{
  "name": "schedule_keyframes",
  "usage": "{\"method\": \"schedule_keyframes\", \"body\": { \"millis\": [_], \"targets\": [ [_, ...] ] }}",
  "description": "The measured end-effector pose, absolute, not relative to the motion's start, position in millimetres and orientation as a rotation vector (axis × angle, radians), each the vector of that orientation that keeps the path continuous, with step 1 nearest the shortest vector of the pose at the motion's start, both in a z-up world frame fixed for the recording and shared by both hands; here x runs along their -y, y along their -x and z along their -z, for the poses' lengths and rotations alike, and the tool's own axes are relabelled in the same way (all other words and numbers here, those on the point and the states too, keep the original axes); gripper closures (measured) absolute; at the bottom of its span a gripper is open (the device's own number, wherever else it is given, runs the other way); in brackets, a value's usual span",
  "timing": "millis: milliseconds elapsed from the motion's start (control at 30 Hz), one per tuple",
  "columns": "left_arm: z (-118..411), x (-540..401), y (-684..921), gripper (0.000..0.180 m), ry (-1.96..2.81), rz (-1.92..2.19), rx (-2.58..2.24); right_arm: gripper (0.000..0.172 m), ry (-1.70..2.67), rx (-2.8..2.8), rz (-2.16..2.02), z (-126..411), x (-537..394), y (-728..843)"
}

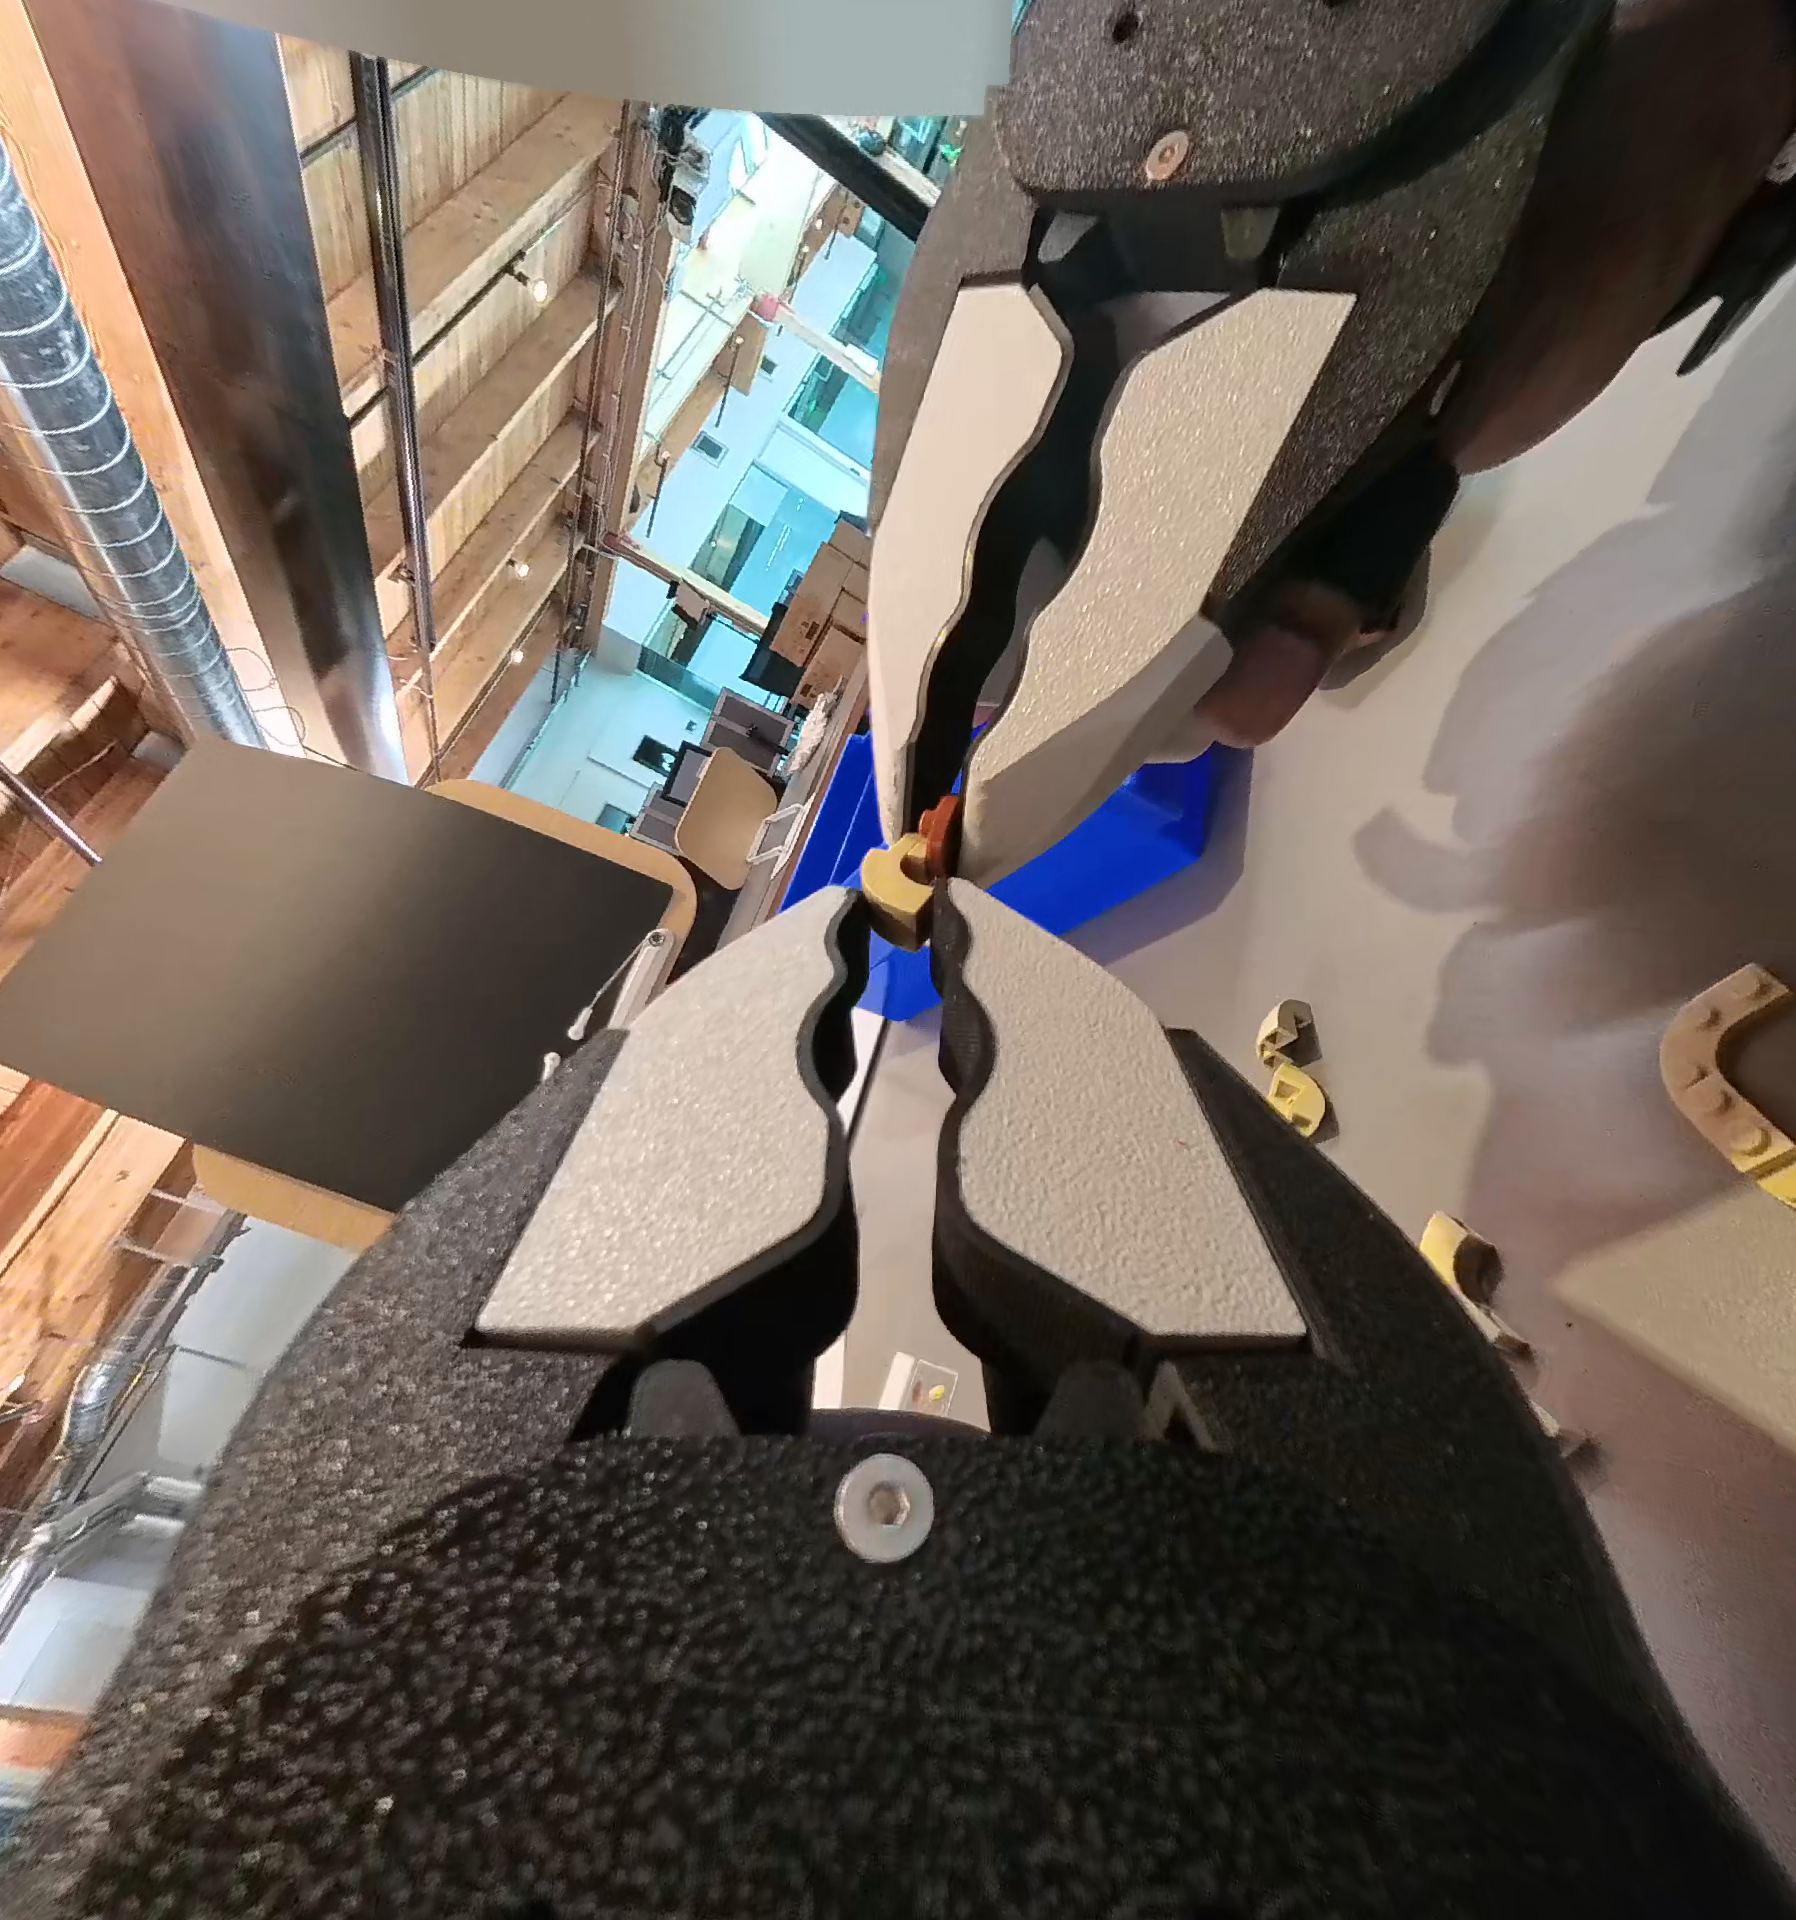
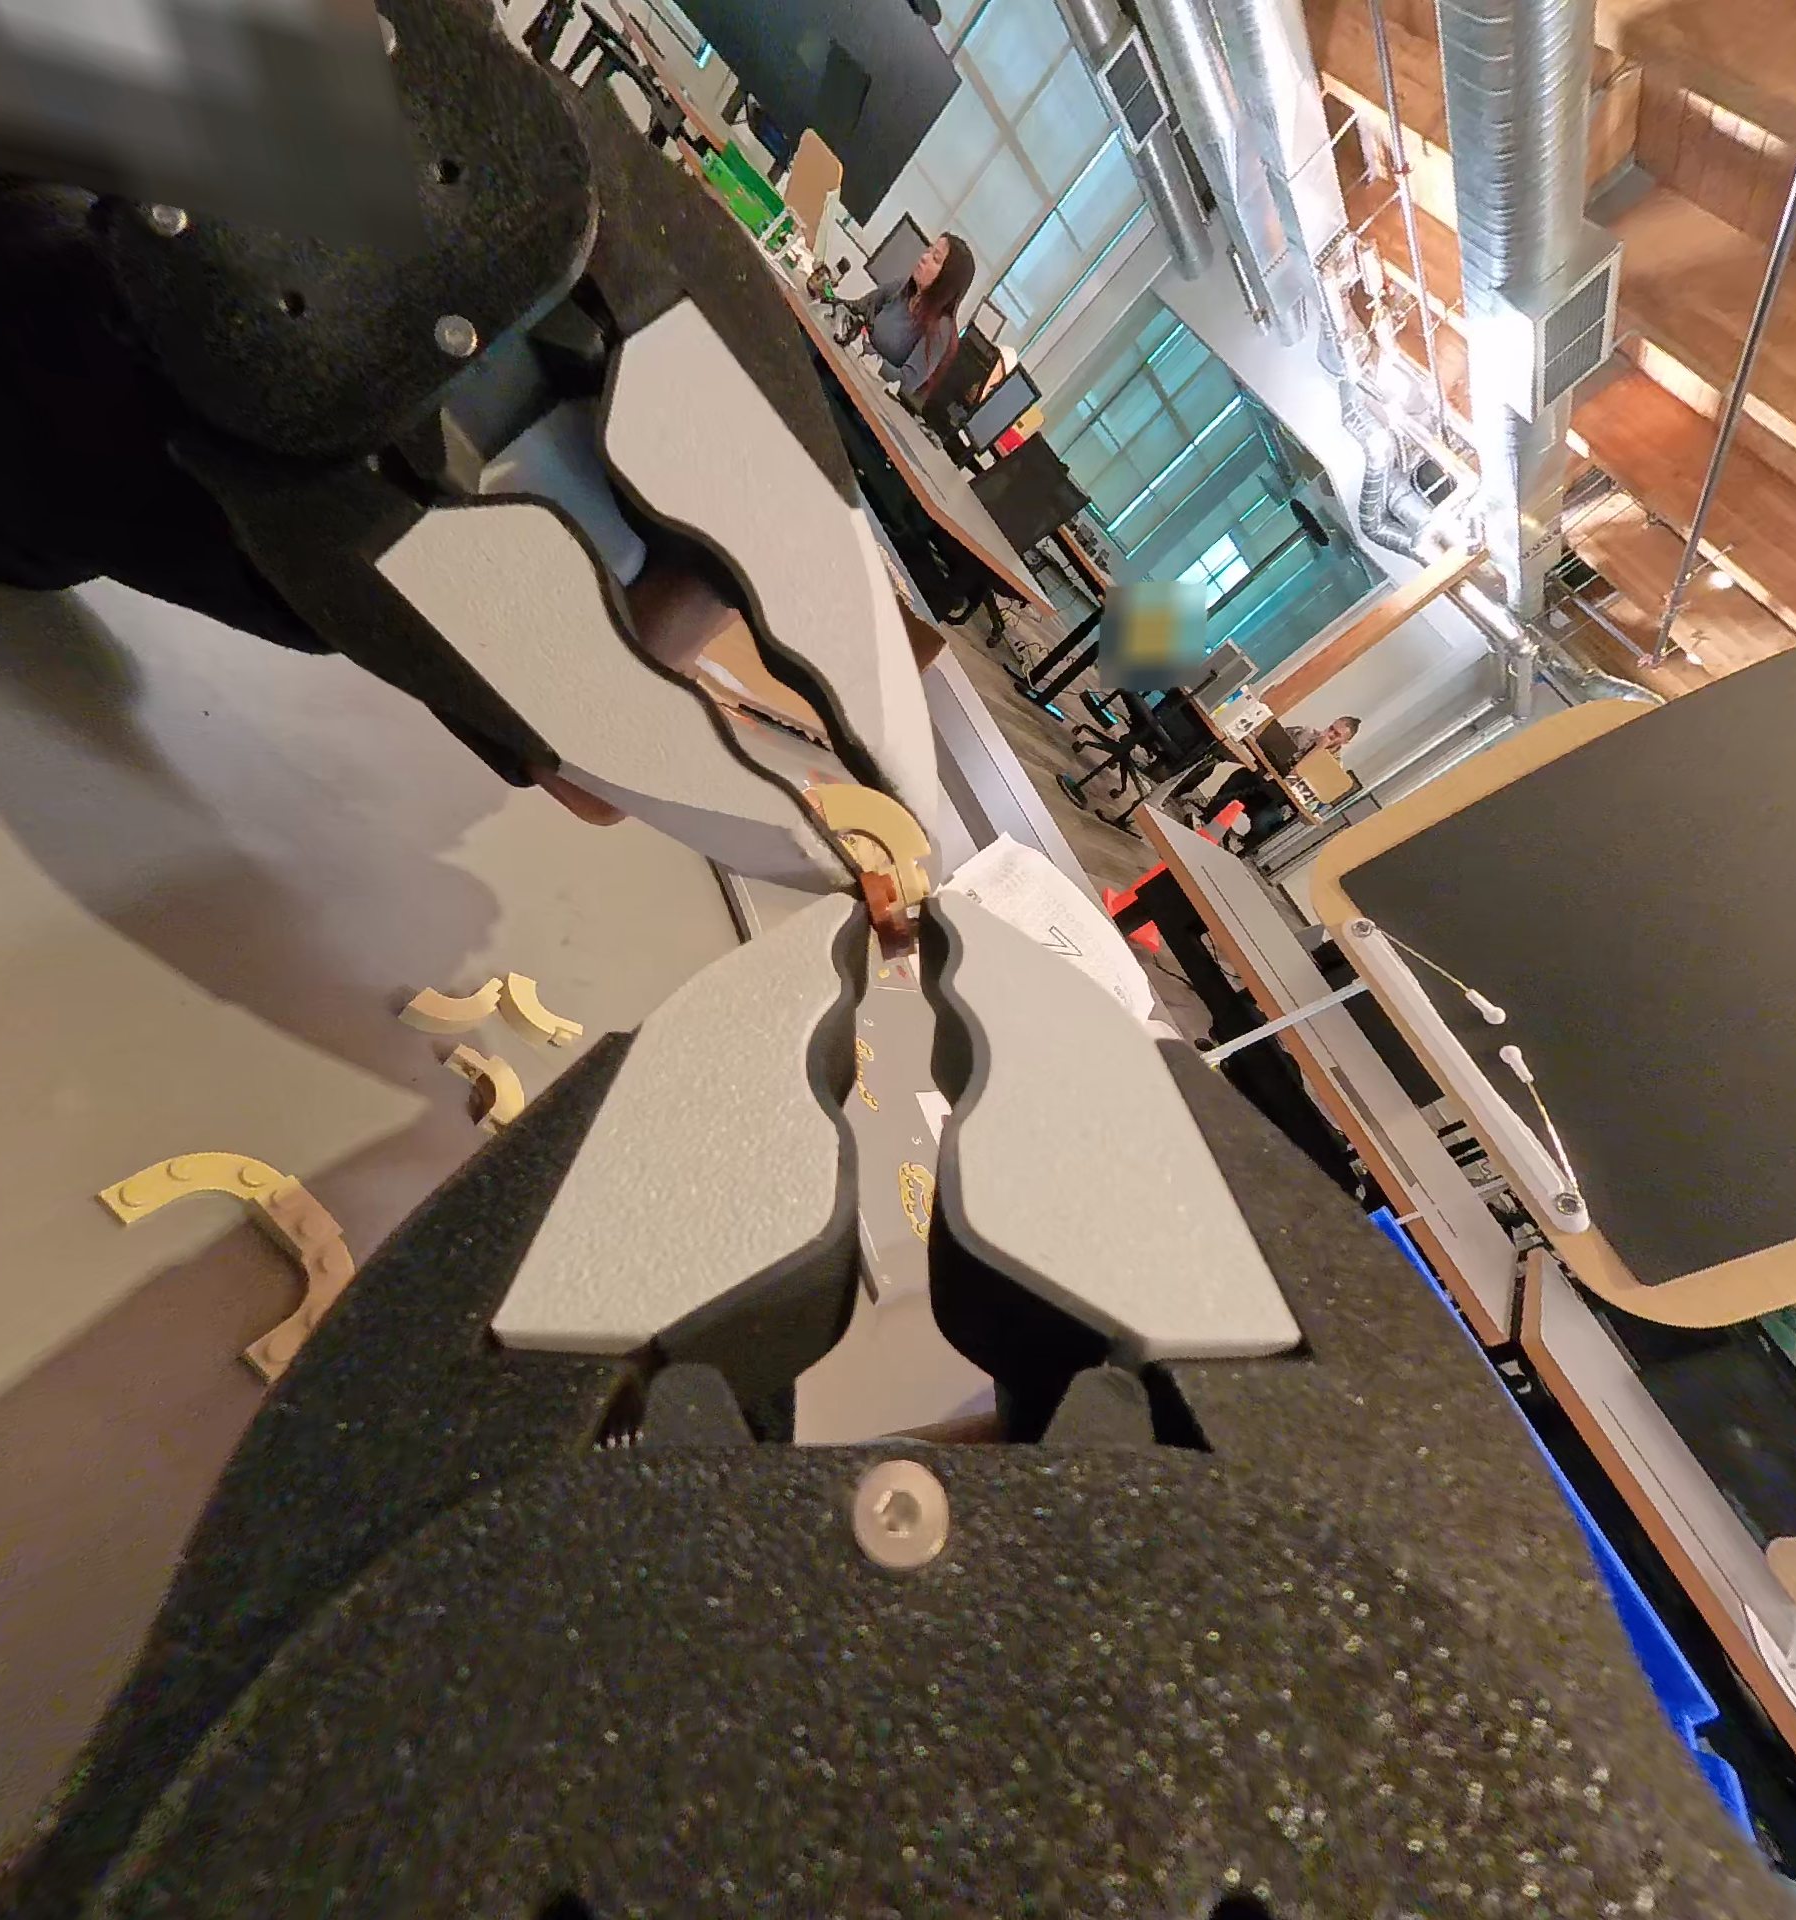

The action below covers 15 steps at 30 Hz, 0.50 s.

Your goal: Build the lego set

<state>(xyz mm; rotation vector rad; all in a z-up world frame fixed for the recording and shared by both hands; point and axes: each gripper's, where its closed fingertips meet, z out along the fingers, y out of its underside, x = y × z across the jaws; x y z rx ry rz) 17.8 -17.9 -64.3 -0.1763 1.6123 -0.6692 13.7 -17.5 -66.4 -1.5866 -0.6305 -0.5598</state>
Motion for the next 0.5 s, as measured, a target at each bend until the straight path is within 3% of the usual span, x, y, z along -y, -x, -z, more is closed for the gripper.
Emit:
{"method": "schedule_keyframes", "body": {
  "millis": [267,367,500],
  "targets": [
    [74,14,-26,0.167,0.264,0.831,-1.692,0.163,1.594,0.669,0.675,73,13,-23],
    [78,12,-26,0.151,0.345,0.956,-1.730,0.162,1.612,0.648,0.679,75,12,-29],
    [78,10,-26,0.158,0.353,0.991,-1.736,0.162,1.632,0.633,0.567,77,11,-24]
  ]
}}
